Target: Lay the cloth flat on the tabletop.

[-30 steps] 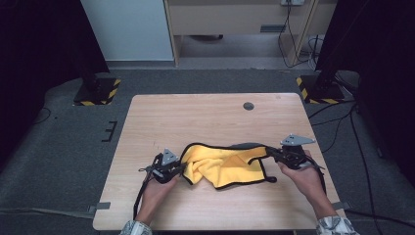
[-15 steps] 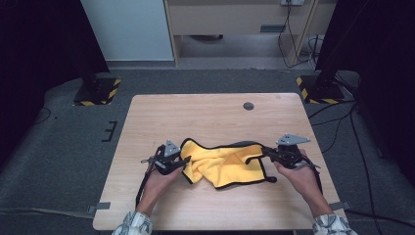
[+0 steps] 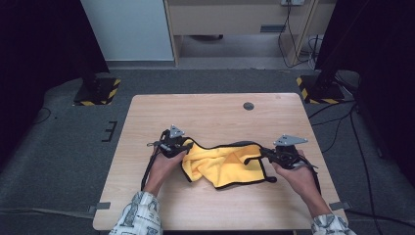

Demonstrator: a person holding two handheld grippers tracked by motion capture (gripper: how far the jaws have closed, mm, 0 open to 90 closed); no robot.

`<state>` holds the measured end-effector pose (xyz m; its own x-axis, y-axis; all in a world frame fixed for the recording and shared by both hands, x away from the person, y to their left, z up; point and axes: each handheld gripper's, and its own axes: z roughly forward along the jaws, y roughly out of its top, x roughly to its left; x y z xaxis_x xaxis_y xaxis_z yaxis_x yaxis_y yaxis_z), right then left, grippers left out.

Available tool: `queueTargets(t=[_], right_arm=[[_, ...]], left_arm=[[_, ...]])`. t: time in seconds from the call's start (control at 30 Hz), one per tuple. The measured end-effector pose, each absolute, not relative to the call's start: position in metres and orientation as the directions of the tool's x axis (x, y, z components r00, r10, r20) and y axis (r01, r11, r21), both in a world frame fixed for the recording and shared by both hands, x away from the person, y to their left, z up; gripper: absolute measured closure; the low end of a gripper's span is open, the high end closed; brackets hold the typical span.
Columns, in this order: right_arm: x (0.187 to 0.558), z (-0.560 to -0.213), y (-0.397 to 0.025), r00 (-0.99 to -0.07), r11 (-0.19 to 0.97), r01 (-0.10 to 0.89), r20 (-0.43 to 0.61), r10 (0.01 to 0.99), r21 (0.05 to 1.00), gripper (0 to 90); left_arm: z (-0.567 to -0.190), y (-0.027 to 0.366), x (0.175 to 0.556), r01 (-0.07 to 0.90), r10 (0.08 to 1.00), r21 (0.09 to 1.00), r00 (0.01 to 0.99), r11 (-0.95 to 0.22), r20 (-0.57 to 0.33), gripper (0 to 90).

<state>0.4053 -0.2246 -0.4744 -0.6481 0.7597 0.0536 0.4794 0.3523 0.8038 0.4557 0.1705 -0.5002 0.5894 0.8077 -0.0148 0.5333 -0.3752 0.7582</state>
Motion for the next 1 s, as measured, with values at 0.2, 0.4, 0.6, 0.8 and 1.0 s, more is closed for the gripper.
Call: queueTargets(t=[0.2, 0.4, 0.6, 0.8, 1.0], right_arm=[[0.407, -0.475, -0.227, -0.643, 0.339, 0.476, 0.059, 0.764, 0.811, 86.3], [0.403, -0.469, -0.233, -0.64, 0.323, 0.463, 0.059, 0.766, 0.825, 86.3], [0.401, -0.458, -0.242, -0.629, 0.296, 0.451, 0.065, 0.774, 0.842, 86.3], [0.4, -0.446, -0.244, -0.631, 0.283, 0.431, 0.062, 0.773, 0.857, 86.3], [0.4, -0.438, -0.245, -0.623, 0.275, 0.432, 0.064, 0.78, 0.859, 86.3]], left_arm=[[-0.492, 0.167, 0.448, 0.495, 0.804, 0.772, 0.593, -0.398, 0.034, 83.0], [-0.474, 0.172, 0.433, 0.448, 0.808, 0.809, 0.587, -0.381, 0.055, 85.2], [-0.46, 0.177, 0.421, 0.405, 0.81, 0.84, 0.582, -0.362, 0.068, 85.3], [-0.45, 0.178, 0.415, 0.363, 0.814, 0.865, 0.575, -0.345, 0.084, 85.7], [-0.438, 0.182, 0.411, 0.332, 0.822, 0.892, 0.564, -0.305, 0.071, 85.8]])
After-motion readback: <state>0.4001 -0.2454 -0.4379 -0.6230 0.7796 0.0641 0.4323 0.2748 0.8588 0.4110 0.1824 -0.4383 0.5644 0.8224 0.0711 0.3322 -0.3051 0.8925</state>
